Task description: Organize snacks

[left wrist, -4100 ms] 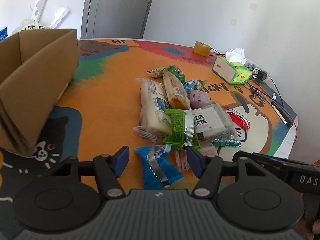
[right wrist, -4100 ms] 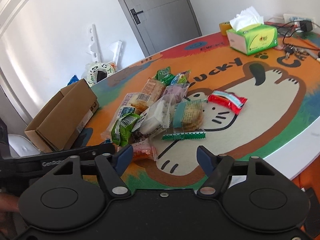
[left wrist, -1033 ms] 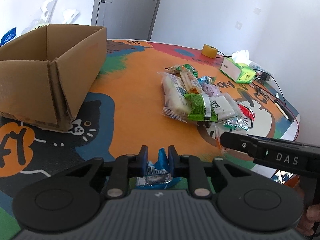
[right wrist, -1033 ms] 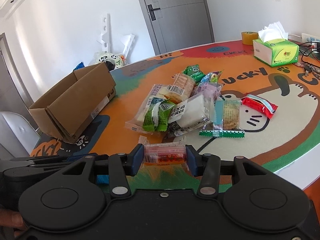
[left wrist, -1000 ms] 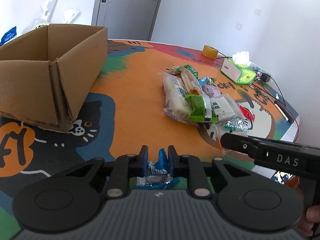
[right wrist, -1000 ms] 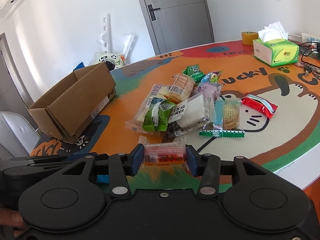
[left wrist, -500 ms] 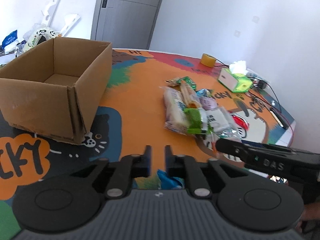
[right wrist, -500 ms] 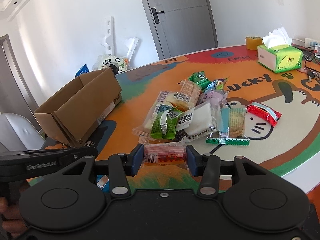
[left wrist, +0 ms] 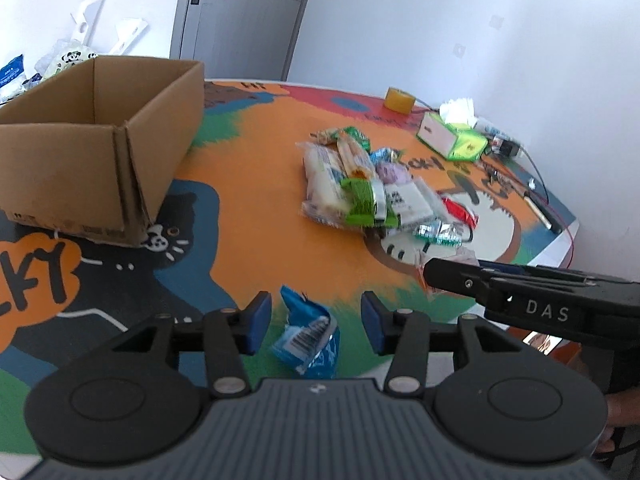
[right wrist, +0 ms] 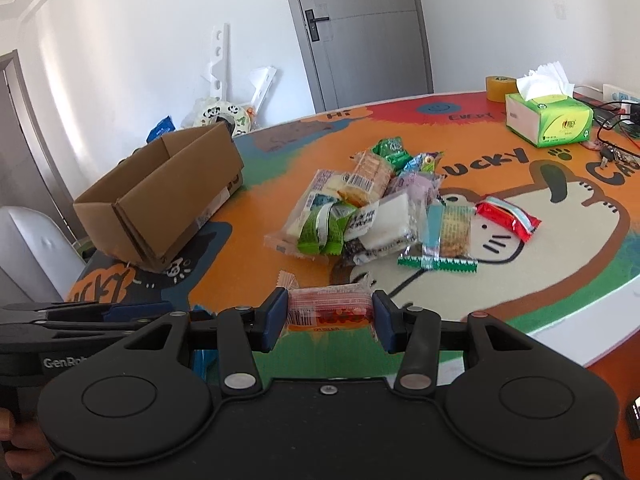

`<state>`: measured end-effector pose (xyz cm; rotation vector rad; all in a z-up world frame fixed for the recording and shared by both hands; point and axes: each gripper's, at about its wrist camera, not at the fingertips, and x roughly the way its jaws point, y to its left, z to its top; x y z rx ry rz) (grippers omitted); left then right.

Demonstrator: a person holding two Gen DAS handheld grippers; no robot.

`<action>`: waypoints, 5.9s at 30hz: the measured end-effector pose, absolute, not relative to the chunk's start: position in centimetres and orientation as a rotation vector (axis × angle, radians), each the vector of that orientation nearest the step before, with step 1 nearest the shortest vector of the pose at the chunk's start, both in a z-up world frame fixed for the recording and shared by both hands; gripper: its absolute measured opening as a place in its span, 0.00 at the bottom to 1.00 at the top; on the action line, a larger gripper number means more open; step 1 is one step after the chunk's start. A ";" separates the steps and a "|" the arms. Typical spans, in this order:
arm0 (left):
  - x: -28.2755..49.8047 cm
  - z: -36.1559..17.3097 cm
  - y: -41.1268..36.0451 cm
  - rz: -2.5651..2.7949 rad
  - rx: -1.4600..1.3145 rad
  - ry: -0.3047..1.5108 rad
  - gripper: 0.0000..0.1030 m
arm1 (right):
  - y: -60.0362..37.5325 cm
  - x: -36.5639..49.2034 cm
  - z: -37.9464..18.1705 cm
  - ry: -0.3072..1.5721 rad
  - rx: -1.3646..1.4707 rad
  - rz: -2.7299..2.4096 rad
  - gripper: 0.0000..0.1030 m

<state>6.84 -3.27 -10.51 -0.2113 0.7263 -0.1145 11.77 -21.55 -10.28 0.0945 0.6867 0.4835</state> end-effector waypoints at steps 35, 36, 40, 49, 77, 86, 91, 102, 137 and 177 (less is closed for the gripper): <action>8.1 -3.9 3.0 0.023 -0.219 0.517 0.28 | -16.1 15.1 -5.5 0.563 0.141 0.586 0.45; 8.3 -3.7 3.2 0.029 -0.219 0.512 0.28 | -15.9 15.2 -5.4 0.559 0.142 0.591 0.45; 8.9 -3.3 4.3 0.056 -0.219 0.496 0.28 | -14.9 16.0 -4.9 0.545 0.149 0.609 0.45; 10.4 -3.2 8.0 0.133 -0.242 0.472 0.28 | -12.1 17.8 -3.8 0.521 0.164 0.649 0.45; 8.8 -1.4 14.0 0.331 -0.315 0.422 0.68 | -4.7 20.4 -2.3 0.530 0.247 0.806 0.51; 8.7 -1.1 12.7 0.334 -0.332 0.391 0.93 | -8.7 19.6 -2.6 0.511 0.269 0.715 0.79; 8.8 -1.0 11.0 0.299 -0.319 0.385 0.94 | -11.4 19.4 -3.1 0.518 0.287 0.669 0.83; 9.0 -1.2 7.4 0.210 -0.294 0.392 0.99 | -16.2 18.2 -3.9 0.513 0.304 0.599 0.98; 13.0 -4.9 -2.7 -0.030 -0.260 0.498 0.97 | -29.5 17.9 -8.8 0.572 0.315 0.337 0.86; 19.2 -9.6 -6.9 -0.083 -0.243 0.655 0.03 | -31.6 25.9 -14.2 0.625 0.294 0.298 0.66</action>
